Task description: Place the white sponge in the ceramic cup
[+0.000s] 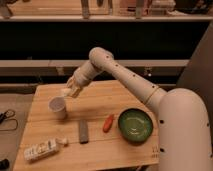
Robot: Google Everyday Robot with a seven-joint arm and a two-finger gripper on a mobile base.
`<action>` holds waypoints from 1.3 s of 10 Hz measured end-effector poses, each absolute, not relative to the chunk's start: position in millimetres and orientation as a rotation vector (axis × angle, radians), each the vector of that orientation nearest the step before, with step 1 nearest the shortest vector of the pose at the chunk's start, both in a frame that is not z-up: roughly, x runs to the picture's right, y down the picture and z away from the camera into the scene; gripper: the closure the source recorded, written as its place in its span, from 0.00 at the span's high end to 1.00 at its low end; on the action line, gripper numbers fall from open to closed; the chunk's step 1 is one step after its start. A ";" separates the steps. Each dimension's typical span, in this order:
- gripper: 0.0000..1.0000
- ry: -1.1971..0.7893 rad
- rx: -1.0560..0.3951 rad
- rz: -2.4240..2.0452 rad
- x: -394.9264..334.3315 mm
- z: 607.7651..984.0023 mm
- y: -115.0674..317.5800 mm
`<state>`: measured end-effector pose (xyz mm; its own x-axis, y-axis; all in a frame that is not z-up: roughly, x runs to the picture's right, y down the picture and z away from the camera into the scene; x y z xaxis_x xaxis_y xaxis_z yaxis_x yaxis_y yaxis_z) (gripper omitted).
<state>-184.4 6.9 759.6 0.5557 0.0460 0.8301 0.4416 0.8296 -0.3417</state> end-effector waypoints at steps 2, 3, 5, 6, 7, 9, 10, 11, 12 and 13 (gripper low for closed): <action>0.00 -0.974 -0.568 -0.260 -194.5 757.2 8.2; 0.00 -0.981 -0.571 -0.263 -198.6 755.3 9.1; 0.00 -1.000 -0.576 -0.252 -204.4 750.7 9.9; 0.00 -1.014 -0.582 -0.247 -212.0 746.9 13.1; 0.00 -1.024 -0.587 -0.246 -218.1 744.8 15.6; 0.00 -1.043 -0.594 -0.242 -225.6 742.0 19.2; 0.00 -1.048 -0.597 -0.242 -227.8 741.2 20.9; 0.00 -1.053 -0.599 -0.242 -230.0 740.5 22.1; 0.00 -1.059 -0.602 -0.244 -234.5 740.2 23.8; 0.00 -1.066 -0.604 -0.244 -238.9 740.1 24.6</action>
